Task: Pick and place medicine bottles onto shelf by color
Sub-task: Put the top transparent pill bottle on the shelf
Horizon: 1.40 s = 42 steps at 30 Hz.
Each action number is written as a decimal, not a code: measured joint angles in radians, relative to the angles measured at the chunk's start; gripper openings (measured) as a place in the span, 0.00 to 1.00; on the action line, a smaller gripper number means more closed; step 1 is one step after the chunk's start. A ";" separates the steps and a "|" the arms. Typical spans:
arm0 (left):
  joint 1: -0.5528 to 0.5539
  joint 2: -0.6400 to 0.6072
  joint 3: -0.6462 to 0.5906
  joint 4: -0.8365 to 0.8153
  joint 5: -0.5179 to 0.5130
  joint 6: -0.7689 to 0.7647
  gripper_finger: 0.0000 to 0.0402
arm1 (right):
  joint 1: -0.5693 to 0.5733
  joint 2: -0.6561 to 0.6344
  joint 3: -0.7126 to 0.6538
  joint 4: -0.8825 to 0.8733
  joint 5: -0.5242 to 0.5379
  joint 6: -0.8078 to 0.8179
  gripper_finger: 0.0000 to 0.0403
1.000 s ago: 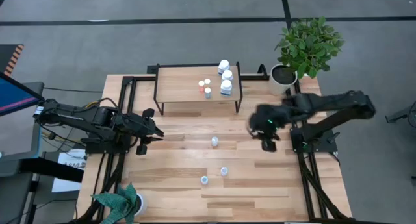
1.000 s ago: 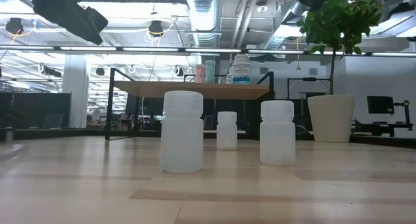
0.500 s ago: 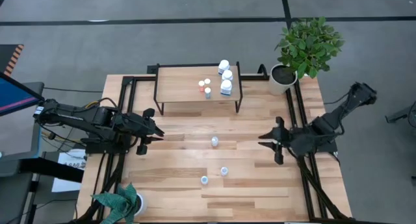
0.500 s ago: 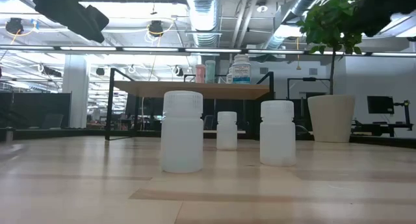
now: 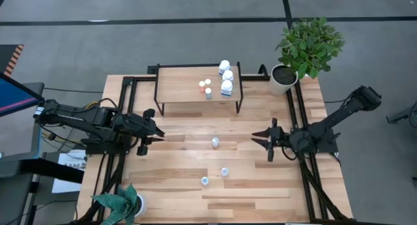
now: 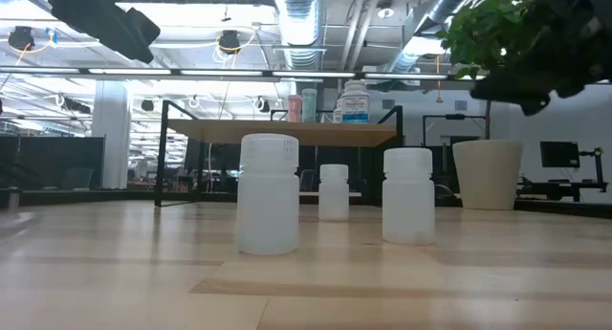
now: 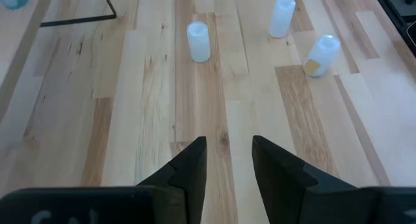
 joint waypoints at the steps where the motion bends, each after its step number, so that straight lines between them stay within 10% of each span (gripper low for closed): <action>1: 0.000 0.000 0.000 0.000 0.000 0.000 0.27 | -0.022 0.000 -0.014 0.053 -0.026 -0.035 0.30; 19: 0.000 0.000 0.000 0.000 0.000 -0.020 0.27 | -0.320 -0.021 -0.029 0.016 -0.395 -0.255 0.31; 42: 0.000 0.000 0.000 0.051 0.000 -0.018 0.27 | -0.317 -0.475 -0.156 -0.182 -0.391 -0.366 0.31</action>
